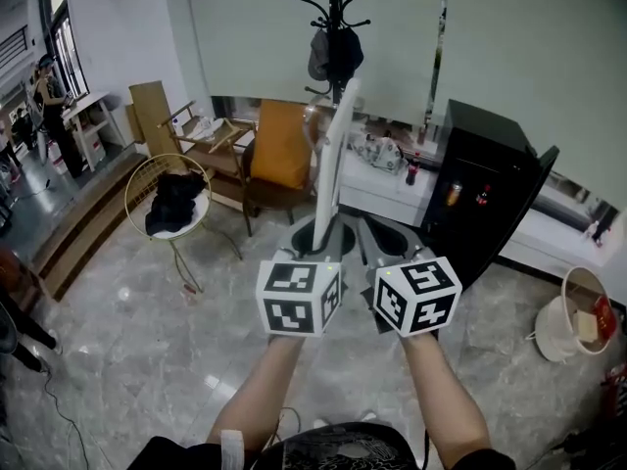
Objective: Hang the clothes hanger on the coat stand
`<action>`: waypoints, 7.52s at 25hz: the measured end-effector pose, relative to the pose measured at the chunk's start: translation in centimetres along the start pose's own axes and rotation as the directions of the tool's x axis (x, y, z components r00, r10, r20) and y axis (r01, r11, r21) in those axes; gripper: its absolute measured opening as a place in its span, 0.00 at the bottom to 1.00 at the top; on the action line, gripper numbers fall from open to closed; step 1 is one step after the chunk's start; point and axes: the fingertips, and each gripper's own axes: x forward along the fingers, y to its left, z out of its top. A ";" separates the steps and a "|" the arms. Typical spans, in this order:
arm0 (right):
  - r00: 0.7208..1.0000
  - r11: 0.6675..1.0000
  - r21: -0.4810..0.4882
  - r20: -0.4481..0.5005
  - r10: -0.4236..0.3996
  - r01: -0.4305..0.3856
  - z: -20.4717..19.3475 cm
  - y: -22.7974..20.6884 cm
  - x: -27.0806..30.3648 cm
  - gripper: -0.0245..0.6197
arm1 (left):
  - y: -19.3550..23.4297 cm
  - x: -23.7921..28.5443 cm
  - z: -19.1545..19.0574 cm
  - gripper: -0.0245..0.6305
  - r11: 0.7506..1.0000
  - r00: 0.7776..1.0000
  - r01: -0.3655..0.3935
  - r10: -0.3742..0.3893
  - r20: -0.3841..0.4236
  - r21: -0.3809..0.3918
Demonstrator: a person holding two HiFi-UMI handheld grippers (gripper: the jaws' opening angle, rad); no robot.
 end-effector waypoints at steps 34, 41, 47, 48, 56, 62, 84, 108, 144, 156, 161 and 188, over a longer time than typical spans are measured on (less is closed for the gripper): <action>0.985 0.984 -0.077 0.050 0.165 -0.161 5.0 -18.0 15.7 0.03 | 3.1 22.8 2.5 0.13 0.988 0.988 -0.153 0.153 -0.017 -0.017; 0.977 0.976 -0.071 0.051 0.207 -0.203 5.3 -21.2 17.5 0.03 | 3.4 26.2 2.4 0.13 0.975 0.975 -0.223 0.222 -0.031 -0.015; 0.972 0.971 -0.074 0.047 0.231 -0.227 5.4 -22.9 18.6 0.03 | 3.7 28.5 2.2 0.13 0.965 0.964 -0.263 0.263 -0.037 -0.004; 0.971 0.970 -0.075 0.044 0.233 -0.229 5.3 -23.1 18.7 0.03 | 3.8 28.9 2.1 0.13 0.964 0.963 -0.267 0.267 -0.038 -0.005; 0.971 0.968 -0.084 0.030 0.238 -0.235 4.7 -24.4 20.9 0.03 | 5.4 31.3 1.5 0.13 0.956 0.956 -0.292 0.291 -0.043 -0.014; 0.971 0.968 -0.089 0.025 0.239 -0.236 4.4 -24.9 24.2 0.03 | 8.1 33.7 1.0 0.13 0.955 0.955 -0.295 0.294 -0.045 -0.022; 0.987 0.981 -0.112 0.005 0.158 -0.157 5.5 -26.6 42.0 0.03 | 23.4 44.7 1.5 0.13 0.965 0.966 -0.256 0.253 -0.056 -0.051; 0.979 0.973 -0.119 0.030 0.202 -0.197 5.3 -30.1 51.0 0.03 | 29.8 52.3 1.2 0.13 0.950 0.950 -0.310 0.309 -0.040 -0.032; 0.831 0.823 -0.158 0.026 0.556 -0.545 8.0 -41.5 59.9 0.03 | 29.9 67.2 3.8 0.13 0.768 0.767 -0.641 0.641 -0.029 0.012; 0.795 0.791 -0.160 0.055 0.605 -0.591 8.7 -44.2 62.2 0.03 | 31.2 69.4 4.2 0.13 0.714 0.714 -0.700 0.700 -0.020 0.008; 0.795 0.790 -0.170 0.053 0.604 -0.589 8.4 -45.1 63.9 0.03 | 32.8 70.7 4.3 0.13 0.706 0.706 -0.708 0.708 -0.024 0.012; 0.790 0.782 -0.203 0.056 0.610 -0.590 8.7 -46.5 70.6 0.03 | 38.3 76.4 4.2 0.13 0.707 0.706 -0.708 0.707 -0.039 0.003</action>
